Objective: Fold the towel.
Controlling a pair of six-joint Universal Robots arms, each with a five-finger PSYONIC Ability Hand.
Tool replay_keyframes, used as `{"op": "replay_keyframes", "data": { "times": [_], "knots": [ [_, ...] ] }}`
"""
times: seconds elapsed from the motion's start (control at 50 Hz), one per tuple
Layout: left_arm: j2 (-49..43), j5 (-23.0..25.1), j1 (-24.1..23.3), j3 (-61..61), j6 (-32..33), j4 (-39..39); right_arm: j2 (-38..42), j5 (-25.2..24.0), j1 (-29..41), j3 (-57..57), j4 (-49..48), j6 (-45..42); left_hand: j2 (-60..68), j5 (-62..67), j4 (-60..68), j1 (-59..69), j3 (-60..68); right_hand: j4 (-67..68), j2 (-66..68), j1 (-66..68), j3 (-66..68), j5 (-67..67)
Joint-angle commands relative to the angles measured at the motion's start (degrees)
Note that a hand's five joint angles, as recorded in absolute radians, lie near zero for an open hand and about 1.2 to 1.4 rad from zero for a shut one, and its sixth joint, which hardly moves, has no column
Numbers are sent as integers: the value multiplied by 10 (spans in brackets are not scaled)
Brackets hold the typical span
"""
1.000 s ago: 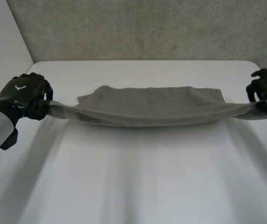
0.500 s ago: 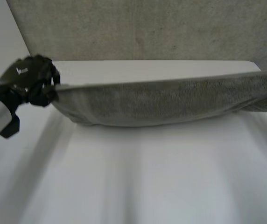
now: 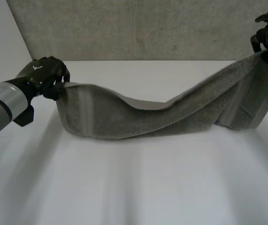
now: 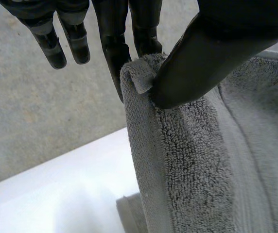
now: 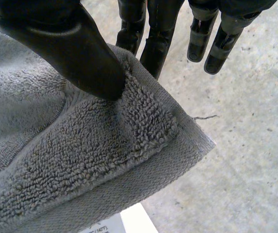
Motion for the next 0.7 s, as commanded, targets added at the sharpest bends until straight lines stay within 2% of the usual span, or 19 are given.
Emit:
{"op": "replay_keyframes", "data": {
  "times": [0.02,0.14,0.3,0.36,0.46,0.6,0.7],
  "knots": [
    [13,3,3,-32,6,-1,-8,-5,-6,37,9,-2,61,35,-29,49,-25,-34,49,68,-4,36],
    [36,5,5,-50,6,-7,-25,-24,-13,80,16,-3,61,35,-29,49,-25,-34,49,68,-4,36],
    [91,9,12,-87,6,-21,-53,-104,-82,190,44,-41,61,35,-29,49,-25,-34,49,68,-4,36],
    [117,20,22,-104,6,-21,-57,-114,-96,202,56,-56,61,35,-29,49,-25,-34,49,68,-4,36],
    [159,63,56,-118,5,-30,-66,-145,-145,220,130,-118,61,35,-29,49,-25,-34,49,68,-4,36],
    [156,89,73,-117,4,-30,-54,-154,-149,211,179,-192,61,35,-29,49,-25,-34,49,68,-4,36],
    [105,89,63,-115,6,-28,6,-147,-144,196,193,-230,61,35,-29,49,-25,-34,49,68,-4,36]
  ]
}}
